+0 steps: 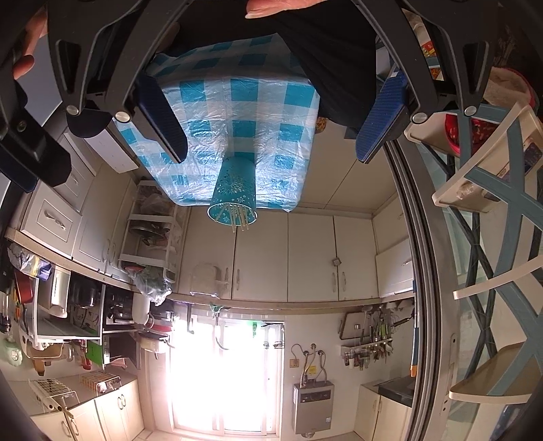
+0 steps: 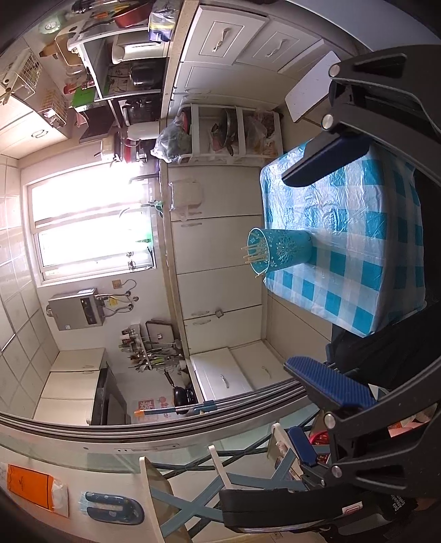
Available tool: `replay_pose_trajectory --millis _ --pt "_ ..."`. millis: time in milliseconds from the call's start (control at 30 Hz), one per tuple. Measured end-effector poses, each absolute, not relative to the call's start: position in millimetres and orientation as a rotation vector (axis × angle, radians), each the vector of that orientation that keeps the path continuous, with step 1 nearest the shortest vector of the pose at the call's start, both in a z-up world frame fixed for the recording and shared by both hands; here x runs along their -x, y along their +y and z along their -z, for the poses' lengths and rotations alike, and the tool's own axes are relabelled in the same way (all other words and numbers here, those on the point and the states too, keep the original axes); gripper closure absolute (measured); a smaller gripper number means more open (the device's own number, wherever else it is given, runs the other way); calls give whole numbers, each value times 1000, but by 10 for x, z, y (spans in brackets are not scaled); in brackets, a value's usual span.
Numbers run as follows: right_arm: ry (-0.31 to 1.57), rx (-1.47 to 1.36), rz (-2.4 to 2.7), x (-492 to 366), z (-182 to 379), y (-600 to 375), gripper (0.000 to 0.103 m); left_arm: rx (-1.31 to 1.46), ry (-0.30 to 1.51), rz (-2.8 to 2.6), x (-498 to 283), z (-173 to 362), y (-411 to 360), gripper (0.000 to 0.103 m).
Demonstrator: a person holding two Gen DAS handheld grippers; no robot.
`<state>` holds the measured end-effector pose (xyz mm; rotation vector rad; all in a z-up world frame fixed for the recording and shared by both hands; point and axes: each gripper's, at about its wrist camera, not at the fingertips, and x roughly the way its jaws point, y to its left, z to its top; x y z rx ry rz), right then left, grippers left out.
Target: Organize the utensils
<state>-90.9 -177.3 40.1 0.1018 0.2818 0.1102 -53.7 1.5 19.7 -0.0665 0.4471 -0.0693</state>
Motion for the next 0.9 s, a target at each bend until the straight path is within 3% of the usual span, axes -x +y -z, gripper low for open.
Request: replay_pose_trajectory --millis 900 --pt "265 -80 -115 990 -413 -1758 7 59 422 46 630 -246 -1 8"
